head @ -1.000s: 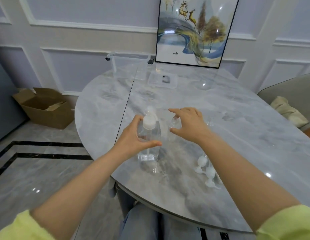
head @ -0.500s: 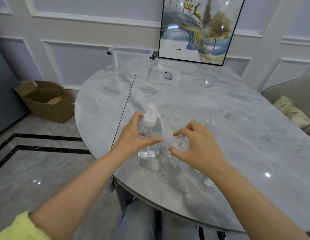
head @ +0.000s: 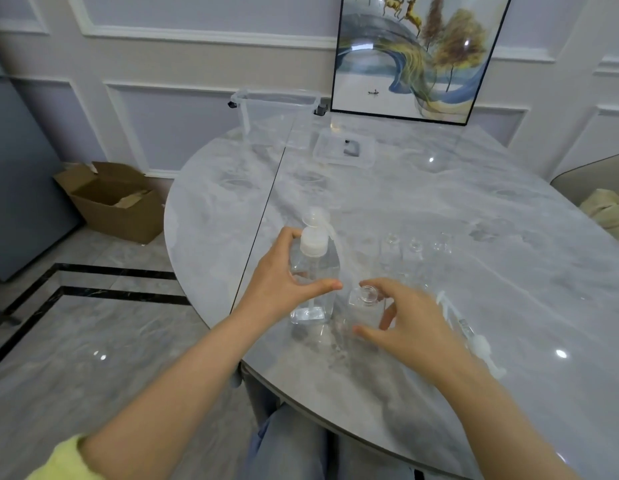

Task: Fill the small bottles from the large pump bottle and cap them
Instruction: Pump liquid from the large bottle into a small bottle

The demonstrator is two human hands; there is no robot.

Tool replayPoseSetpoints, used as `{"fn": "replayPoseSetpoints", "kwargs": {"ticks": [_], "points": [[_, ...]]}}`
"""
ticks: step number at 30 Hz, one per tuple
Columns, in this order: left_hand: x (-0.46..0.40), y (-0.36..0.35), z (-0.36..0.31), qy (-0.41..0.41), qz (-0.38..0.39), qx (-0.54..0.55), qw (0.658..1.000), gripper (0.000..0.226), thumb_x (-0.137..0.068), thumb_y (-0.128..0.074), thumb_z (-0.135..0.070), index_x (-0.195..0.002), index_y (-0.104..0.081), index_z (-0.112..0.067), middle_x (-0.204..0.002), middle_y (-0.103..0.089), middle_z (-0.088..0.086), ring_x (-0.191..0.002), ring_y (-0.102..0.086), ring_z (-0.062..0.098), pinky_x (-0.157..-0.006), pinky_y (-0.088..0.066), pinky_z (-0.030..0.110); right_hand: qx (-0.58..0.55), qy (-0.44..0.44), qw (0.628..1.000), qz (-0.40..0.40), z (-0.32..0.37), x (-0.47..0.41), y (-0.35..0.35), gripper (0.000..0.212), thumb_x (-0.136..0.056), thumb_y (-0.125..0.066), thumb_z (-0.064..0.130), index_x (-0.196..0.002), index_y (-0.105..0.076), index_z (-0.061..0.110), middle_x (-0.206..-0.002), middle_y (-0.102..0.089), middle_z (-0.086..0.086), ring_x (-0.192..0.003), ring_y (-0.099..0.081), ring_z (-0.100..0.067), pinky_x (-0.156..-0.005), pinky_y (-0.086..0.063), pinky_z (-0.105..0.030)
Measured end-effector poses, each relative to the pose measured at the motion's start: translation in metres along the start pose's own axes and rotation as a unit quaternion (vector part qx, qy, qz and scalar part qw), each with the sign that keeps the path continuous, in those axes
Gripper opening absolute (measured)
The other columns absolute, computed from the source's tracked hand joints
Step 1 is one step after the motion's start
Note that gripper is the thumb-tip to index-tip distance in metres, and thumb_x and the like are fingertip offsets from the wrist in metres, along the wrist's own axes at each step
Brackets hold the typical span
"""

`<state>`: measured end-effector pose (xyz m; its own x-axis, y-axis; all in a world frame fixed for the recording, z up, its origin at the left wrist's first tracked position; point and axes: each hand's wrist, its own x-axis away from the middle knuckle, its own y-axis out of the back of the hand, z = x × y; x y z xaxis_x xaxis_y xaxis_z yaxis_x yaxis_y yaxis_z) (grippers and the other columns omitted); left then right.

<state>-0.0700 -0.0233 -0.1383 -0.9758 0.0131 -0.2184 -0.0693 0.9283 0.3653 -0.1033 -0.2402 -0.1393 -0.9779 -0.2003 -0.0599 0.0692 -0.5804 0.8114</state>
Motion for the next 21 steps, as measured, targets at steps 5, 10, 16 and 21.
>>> {"fn": "replayPoseSetpoints", "kwargs": {"ticks": [5,10,16,21], "points": [[-0.006,-0.015,-0.001,-0.017,-0.036,-0.015,0.999,0.077,-0.058,-0.095,-0.05,-0.117,-0.046,-0.037,-0.117,-0.057,-0.024,-0.103,-0.066,0.006,-0.084,-0.061,0.03,-0.082,-0.013,0.995,-0.059,0.002,0.0,-0.003,0.035,-0.081,-0.085,0.027,-0.112,-0.068,0.028,-0.09,-0.063,0.017,-0.076,-0.062,-0.005,-0.071,-0.042,-0.005],[-0.004,-0.018,0.005,-0.013,-0.025,-0.023,0.999,0.077,-0.061,-0.087,-0.062,-0.119,-0.043,-0.04,-0.122,-0.055,-0.024,-0.11,-0.063,0.004,-0.089,-0.06,0.038,-0.164,0.006,0.975,-0.147,0.0,0.005,0.002,0.026,-0.081,-0.082,0.026,-0.101,-0.067,0.034,-0.089,-0.065,0.015,-0.074,-0.055,-0.004,-0.067,-0.041,-0.017],[0.004,-0.003,0.005,-0.023,0.024,0.057,0.998,0.06,-0.081,-0.057,-0.064,-0.135,-0.048,-0.039,-0.132,-0.059,-0.017,-0.116,-0.061,0.003,-0.104,-0.049,0.041,-0.235,0.081,0.956,-0.157,0.007,-0.011,0.005,0.027,-0.078,-0.079,0.027,-0.103,-0.07,0.032,-0.099,-0.067,0.01,-0.089,-0.064,-0.013,-0.083,-0.05,-0.021],[-0.018,0.009,-0.024,-0.028,-0.031,0.149,0.988,0.046,-0.095,-0.046,-0.053,-0.13,-0.063,-0.03,-0.125,-0.069,-0.014,-0.12,-0.062,0.005,-0.104,-0.046,0.03,-0.246,0.143,0.946,-0.157,0.02,-0.032,0.006,0.025,-0.074,-0.065,0.026,-0.099,-0.068,0.032,-0.095,-0.064,0.005,-0.088,-0.065,-0.016,-0.077,-0.05,-0.021]]}}
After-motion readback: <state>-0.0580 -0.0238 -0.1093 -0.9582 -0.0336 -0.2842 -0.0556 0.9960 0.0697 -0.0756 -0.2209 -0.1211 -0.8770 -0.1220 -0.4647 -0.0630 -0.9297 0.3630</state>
